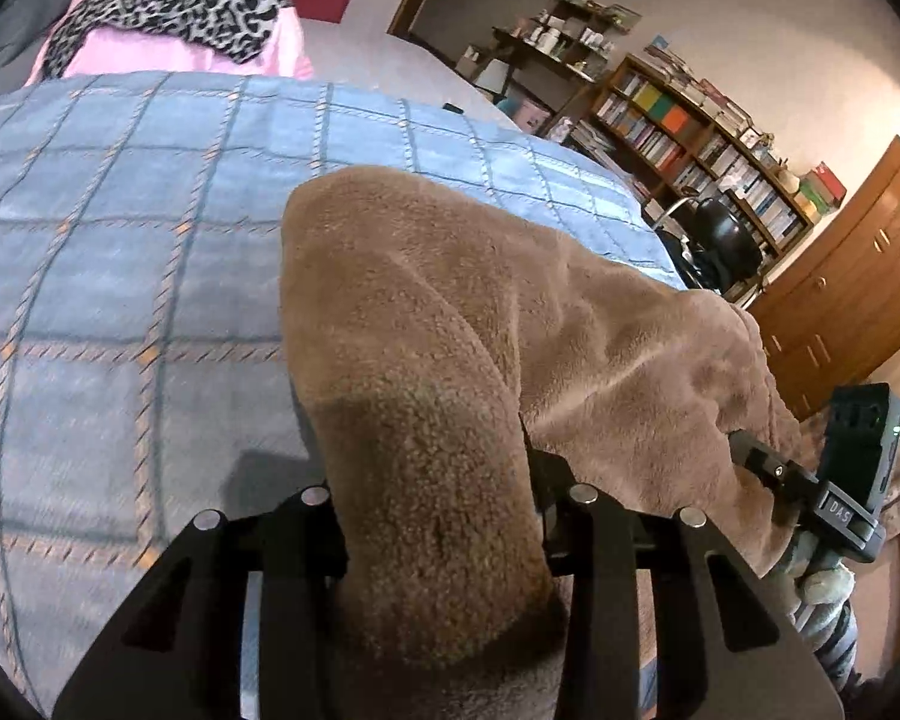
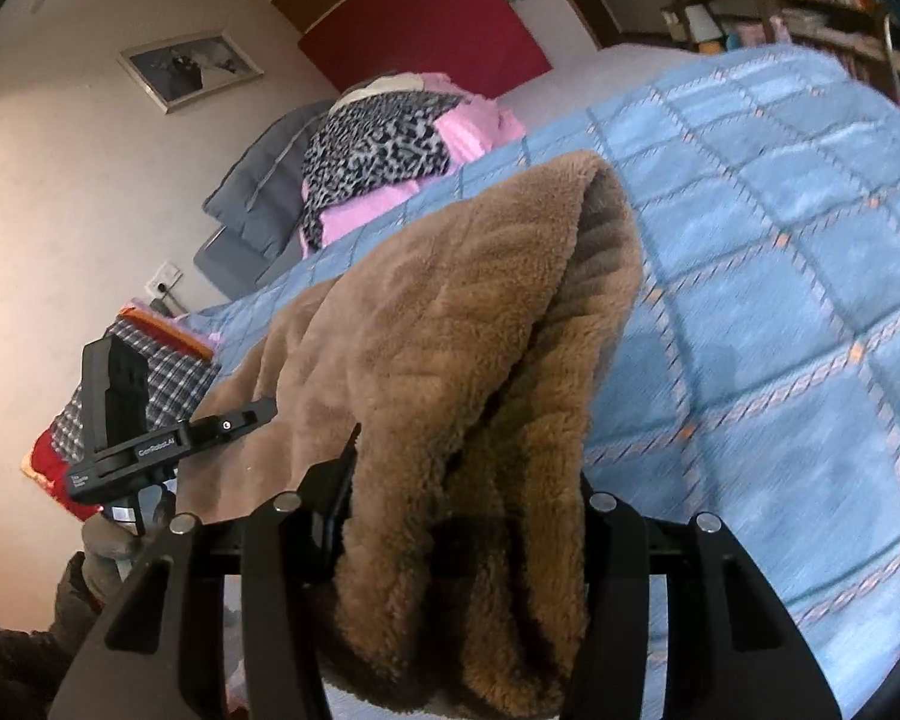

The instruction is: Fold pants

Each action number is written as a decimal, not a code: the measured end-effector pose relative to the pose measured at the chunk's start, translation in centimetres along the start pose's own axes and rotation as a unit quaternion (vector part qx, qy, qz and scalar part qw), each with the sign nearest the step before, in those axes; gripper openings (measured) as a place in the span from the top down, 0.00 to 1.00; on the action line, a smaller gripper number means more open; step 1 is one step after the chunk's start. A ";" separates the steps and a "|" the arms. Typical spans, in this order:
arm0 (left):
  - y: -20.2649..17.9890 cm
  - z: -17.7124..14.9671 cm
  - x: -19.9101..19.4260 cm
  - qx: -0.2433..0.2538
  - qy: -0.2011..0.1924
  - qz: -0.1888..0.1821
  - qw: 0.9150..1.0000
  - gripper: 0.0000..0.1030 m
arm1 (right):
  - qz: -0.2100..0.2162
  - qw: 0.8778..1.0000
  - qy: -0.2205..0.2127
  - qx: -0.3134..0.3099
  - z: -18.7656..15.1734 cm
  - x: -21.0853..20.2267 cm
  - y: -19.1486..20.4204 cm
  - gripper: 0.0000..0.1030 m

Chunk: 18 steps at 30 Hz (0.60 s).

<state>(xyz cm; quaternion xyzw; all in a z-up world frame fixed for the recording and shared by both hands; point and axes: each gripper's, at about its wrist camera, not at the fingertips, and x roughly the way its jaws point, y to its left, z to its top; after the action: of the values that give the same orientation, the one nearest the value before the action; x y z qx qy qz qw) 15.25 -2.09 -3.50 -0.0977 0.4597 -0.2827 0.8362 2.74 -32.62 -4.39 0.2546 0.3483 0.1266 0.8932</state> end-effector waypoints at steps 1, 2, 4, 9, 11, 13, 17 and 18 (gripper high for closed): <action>-0.3 0.5 0.7 0.001 0.001 -0.002 1.000 0.63 | -0.006 1.000 -0.003 -0.003 0.8 0.0 -0.5 0.52; -0.8 1.1 1.6 0.001 0.002 -0.005 1.000 0.63 | -0.010 1.000 -0.005 -0.004 1.4 0.1 -1.0 0.52; -1.5 2.1 3.3 0.000 0.008 -0.009 1.000 0.63 | -0.022 1.000 -0.007 -0.005 2.7 0.2 -2.2 0.52; -3.5 4.5 8.0 0.003 0.019 -0.014 1.000 0.63 | -0.046 0.999 -0.013 0.002 5.2 0.6 -5.6 0.52; -4.3 5.2 9.6 0.009 0.024 -0.014 1.000 0.63 | -0.055 0.998 -0.015 0.007 6.1 0.7 -7.1 0.52; -5.0 6.0 10.9 0.016 0.028 -0.014 0.999 0.63 | -0.062 0.998 -0.017 0.012 6.9 0.8 -8.6 0.52; -6.4 7.2 13.3 0.022 0.031 -0.017 0.999 0.63 | -0.072 0.997 -0.021 0.016 8.1 0.8 -10.7 0.52; -6.7 7.5 13.8 0.023 0.029 -0.018 0.999 0.63 | -0.074 0.997 -0.022 0.017 8.4 0.8 -11.2 0.52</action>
<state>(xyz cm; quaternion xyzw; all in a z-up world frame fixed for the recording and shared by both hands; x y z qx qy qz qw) 24.62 -16.05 -6.31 -0.0785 0.4757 -0.3109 0.8191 9.66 -44.76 -5.64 0.2462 0.3489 0.0485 0.9029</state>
